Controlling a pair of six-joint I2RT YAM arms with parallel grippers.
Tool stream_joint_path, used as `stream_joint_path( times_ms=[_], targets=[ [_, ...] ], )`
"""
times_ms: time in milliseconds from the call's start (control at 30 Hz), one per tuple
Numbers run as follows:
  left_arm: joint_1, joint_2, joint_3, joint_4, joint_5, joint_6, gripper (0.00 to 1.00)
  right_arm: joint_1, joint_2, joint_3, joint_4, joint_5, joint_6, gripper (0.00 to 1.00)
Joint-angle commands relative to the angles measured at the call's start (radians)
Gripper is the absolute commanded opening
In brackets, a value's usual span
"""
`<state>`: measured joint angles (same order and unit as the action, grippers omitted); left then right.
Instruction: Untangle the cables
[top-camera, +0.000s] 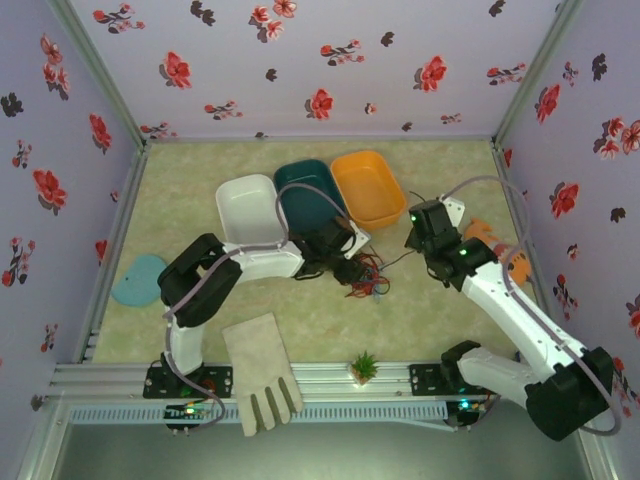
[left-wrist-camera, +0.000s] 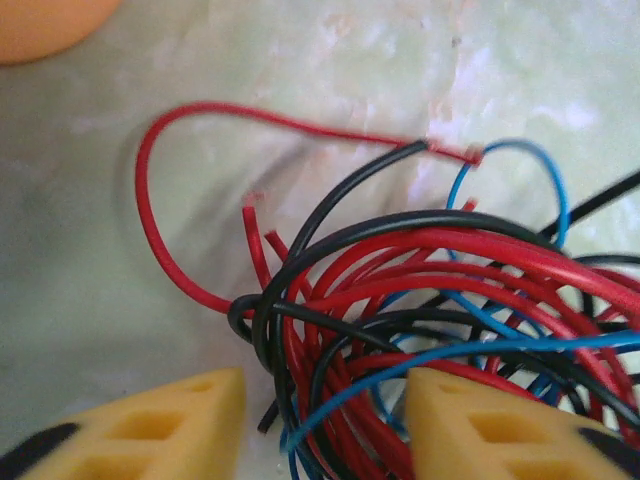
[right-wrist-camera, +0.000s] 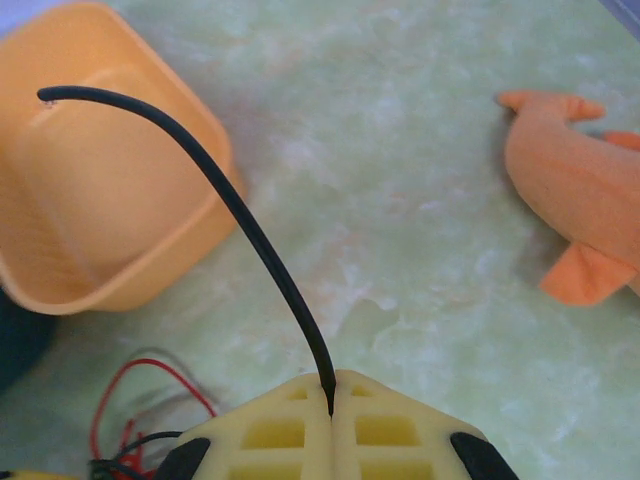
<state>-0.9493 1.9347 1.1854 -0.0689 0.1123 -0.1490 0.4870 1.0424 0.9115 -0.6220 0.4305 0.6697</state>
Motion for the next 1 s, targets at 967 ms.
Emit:
stream_joint_path(
  times_ms=[967],
  targets=[
    [0.034,-0.144,-0.24,0.004,-0.04,-0.042,0.0,0.097,0.203,0.868,-0.252,0.045,-0.371,0.0]
  ],
)
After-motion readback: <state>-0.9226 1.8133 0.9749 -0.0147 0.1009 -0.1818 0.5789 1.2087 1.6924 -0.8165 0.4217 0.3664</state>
